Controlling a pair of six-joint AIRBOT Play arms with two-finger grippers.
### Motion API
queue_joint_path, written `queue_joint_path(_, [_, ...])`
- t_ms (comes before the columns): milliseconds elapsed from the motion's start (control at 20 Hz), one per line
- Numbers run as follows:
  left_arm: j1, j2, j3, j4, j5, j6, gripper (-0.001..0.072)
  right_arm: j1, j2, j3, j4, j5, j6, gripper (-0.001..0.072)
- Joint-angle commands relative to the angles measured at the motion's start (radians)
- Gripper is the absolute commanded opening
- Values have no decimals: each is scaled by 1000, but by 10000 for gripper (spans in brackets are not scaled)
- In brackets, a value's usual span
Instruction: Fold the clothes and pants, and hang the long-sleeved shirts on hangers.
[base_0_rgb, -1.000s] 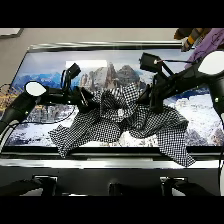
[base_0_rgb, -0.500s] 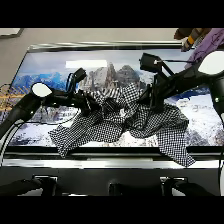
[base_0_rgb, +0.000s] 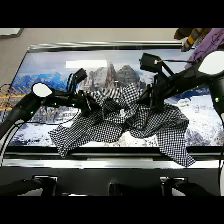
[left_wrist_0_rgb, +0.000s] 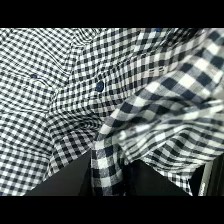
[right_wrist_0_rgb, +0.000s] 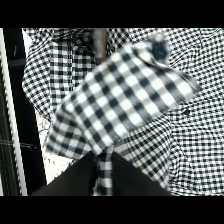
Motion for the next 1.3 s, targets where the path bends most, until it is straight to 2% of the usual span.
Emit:
queue_joint_path(0, [0,1,0,6,-14,4,20,1,1,0,-79,0,49,337])
queue_joint_path(50, [0,2,0,4,-15,4,19,1,1,0,-124,0,81,390])
queue_joint_path(150, [0,3,0,2,-14,4,19,1,3,0,-193,-1,121,388])
queue_joint_path(400, [0,3,0,2,-14,4,19,1,29,0,-335,-90,138,390])
queue_joint_path(600, [0,3,0,3,-14,5,19,-11,27,0,-478,-217,254,383])
queue_joint_path(700, [0,3,0,3,-14,5,19,-64,15,0,-470,-315,256,358])
queue_joint_path(800, [0,3,0,3,-14,4,19,-146,-24,0,-397,-364,255,425])
queue_joint_path(900, [0,3,0,3,-14,5,19,-225,-97,0,-251,-320,174,441])
queue_joint_path(950, [0,3,0,3,-14,5,19,-242,-136,0,-193,-285,80,475])
queue_joint_path(1050, [0,3,0,3,-14,5,19,-246,-217,0,-106,-224,-151,491])
queue_joint_path(1100, [0,3,0,3,-14,5,19,-236,-260,0,-77,-197,-197,493])
queue_joint_path(1250, [0,3,0,3,-13,5,19,-223,-352,0,-52,-175,-247,498])
